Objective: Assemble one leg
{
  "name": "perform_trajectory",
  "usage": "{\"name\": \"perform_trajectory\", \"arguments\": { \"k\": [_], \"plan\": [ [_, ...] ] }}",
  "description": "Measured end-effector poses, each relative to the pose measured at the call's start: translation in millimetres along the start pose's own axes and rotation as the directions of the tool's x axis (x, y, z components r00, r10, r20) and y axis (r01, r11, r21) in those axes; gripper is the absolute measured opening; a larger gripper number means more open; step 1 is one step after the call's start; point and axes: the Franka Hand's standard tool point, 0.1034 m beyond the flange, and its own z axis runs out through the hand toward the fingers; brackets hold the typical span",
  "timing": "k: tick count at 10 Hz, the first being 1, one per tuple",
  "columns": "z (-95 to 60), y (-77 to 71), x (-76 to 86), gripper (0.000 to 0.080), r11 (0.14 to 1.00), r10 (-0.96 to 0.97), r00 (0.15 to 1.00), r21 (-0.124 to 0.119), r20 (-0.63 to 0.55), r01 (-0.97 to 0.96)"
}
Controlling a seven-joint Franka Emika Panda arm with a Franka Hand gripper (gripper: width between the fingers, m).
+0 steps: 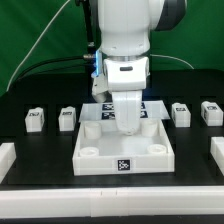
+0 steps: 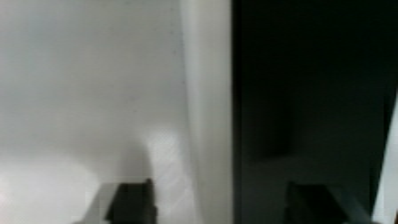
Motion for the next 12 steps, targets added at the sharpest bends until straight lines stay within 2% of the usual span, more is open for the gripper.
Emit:
{"name": "perform_trajectory", "arguments": {
  "k": [1,2,3,10,12],
  "plan": [
    [0.1,-0.1,-0.1,0.02,1.0,0.0,1.0,0.0,0.0,0.0],
    [0.2,-0.2,-0.3,0.02,1.0,0.001,1.0,0.0,0.0,-0.001],
    [-1.1,1.9,-0.2,0.0074,1.0,0.001,1.0,-0.009,-0.001,-0.001],
    [-2.0,4.1,-0.2,0.007,1.0,0.002,1.0,-0.018,-0.001,-0.002],
    [-4.9,21.0,15.2,0.007,0.999,0.01,1.0,-0.033,-0.006,-0.01]
  ]
}}
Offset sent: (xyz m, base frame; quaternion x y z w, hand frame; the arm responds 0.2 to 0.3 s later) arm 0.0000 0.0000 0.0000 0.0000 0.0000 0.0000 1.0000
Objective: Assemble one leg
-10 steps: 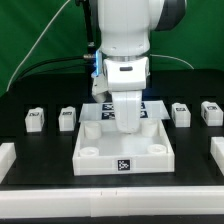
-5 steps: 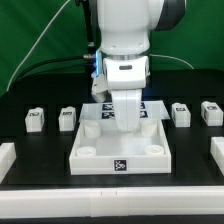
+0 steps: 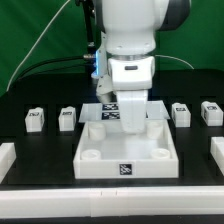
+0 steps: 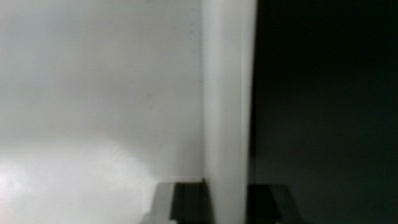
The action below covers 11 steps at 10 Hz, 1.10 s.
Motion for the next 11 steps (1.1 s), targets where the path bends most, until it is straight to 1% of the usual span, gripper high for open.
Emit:
{"name": "perform_trajectory", "arguments": {
  "k": [1,4,6,8,10,11],
  "plan": [
    [0.5,7.9,10.3,0.007,1.0,-0.017,1.0,-0.008,-0.004,0.017],
    [0.8,20.5,40.0,0.007,1.0,-0.009,1.0,-0.023,-0.017,0.008],
    [0.3,28.0,55.2,0.007,0.999,-0.015,1.0,-0.03,-0.024,0.014],
    [-0.5,37.0,62.0,0.0069,0.999,-0.017,0.999,-0.041,-0.029,0.016],
    [-1.6,46.7,64.3,0.0069,0.999,-0.017,0.999,-0.051,-0.033,0.015],
    [-1.5,46.9,64.2,0.0069,0.999,-0.016,0.999,-0.053,-0.034,0.014]
  ]
}}
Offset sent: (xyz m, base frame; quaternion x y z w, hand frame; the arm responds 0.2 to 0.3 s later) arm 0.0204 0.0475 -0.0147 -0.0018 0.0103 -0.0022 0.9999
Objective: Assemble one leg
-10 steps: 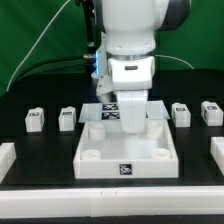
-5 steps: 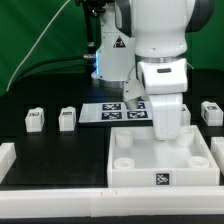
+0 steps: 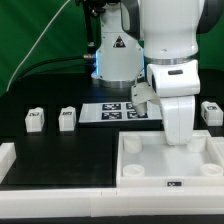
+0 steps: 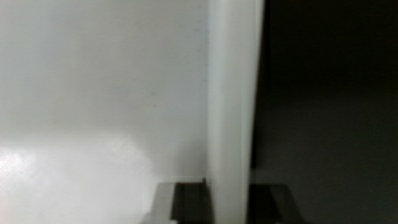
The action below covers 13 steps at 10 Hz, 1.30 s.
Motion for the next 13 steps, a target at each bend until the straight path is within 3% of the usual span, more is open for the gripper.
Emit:
{"name": "perform_trajectory", "arguments": {
  "k": [2,3,5,6,7,8,13],
  "plan": [
    [0.8,-1.6,0.0,0.0069,1.0,0.021,1.0,0.0,-0.001,-0.021],
    [0.8,-2.7,0.0,0.0172,1.0,0.029,1.0,0.001,0.0,-0.029],
    [-1.9,-1.6,2.5,0.0458,0.999,0.049,0.999,-0.005,0.0,-0.049],
    [-2.3,-1.5,2.4,0.0458,0.999,0.051,0.999,-0.005,0.0,-0.051],
    [-3.5,-2.3,2.4,0.0601,0.998,0.06,0.998,-0.006,0.0,-0.06],
    [-6.9,-4.9,2.4,0.0639,0.997,0.073,0.997,-0.01,0.002,-0.073],
    [-32.4,-28.9,-5.5,0.0649,0.988,0.149,0.989,-0.03,0.015,-0.149]
  ]
}}
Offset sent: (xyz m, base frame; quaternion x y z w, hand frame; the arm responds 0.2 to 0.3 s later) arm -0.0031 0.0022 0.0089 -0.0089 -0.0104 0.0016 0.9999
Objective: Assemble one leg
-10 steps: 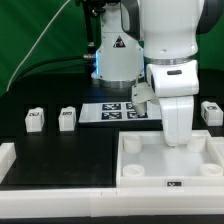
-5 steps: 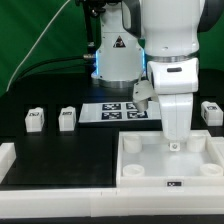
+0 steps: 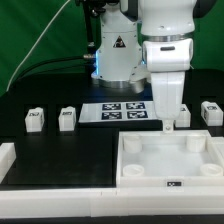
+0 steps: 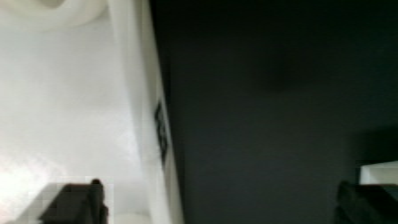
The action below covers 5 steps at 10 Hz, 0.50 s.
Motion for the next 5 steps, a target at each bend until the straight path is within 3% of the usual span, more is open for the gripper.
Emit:
{"name": "perform_trajectory", "arguments": {
  "k": [1,3,5],
  "plan": [
    [-4.3,-7.6,-2.9,0.0649,0.998,0.056,0.998,-0.003,0.003,-0.056],
    [-10.1,-8.0,-2.8,0.0649,0.995,0.102,0.995,-0.021,-0.002,-0.102],
    [-8.4,-9.1,-3.4,0.0649,0.992,0.125,0.992,-0.017,-0.001,-0.125]
  ]
}}
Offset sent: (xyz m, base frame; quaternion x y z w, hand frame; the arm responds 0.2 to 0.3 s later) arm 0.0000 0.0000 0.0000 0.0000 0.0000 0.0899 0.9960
